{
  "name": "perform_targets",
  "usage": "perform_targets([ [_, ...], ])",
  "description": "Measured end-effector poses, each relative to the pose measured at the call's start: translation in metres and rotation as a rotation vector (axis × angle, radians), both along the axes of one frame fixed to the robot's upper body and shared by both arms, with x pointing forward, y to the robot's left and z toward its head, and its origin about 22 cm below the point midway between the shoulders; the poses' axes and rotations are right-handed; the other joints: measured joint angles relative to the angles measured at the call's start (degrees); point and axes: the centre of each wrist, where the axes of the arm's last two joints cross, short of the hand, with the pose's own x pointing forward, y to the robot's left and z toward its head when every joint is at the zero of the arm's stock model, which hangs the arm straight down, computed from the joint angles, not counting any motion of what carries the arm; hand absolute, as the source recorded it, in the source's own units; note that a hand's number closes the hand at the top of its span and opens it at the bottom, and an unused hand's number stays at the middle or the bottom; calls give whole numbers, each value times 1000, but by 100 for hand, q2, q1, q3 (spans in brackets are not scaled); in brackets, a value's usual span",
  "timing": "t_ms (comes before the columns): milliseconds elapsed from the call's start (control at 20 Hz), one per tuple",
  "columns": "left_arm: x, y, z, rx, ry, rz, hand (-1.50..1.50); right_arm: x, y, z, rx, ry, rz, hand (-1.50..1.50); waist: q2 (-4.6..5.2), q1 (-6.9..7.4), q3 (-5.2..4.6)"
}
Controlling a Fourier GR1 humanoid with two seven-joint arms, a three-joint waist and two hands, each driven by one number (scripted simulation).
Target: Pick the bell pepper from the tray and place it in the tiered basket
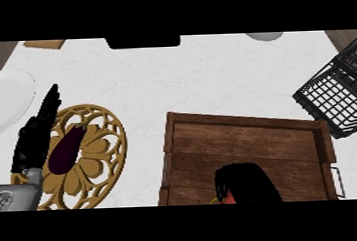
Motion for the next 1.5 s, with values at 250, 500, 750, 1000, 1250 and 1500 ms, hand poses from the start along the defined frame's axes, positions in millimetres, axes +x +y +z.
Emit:
perform_targets([
  [250, -4, 6, -3, 0, 3, 22, 0, -37, -40, 38, 184, -105, 172, 150, 3, -148, 12],
  [500, -6, 8, -2, 3, -2, 35, 0, -49, -77, 76, 334, -310, 149, 150, 20, -189, 16],
  [750, -7, 9, -2, 7, -7, 29, 0, -40, -110, 95, 360, -485, 91, 150, 38, -157, 12],
  [1000, -6, 12, -3, 7, -6, 22, 0, -28, -149, 127, 310, -630, 42, 150, 51, -122, 3],
  [1250, -3, 6, -1, 9, -9, 3, 0, -24, -186, 174, 332, -663, 41, 150, 63, -26, -3],
  [1500, 1, 5, 1, 10, -14, -10, 0, -10, -222, 208, 364, -655, 56, 150, 77, 59, -3],
])
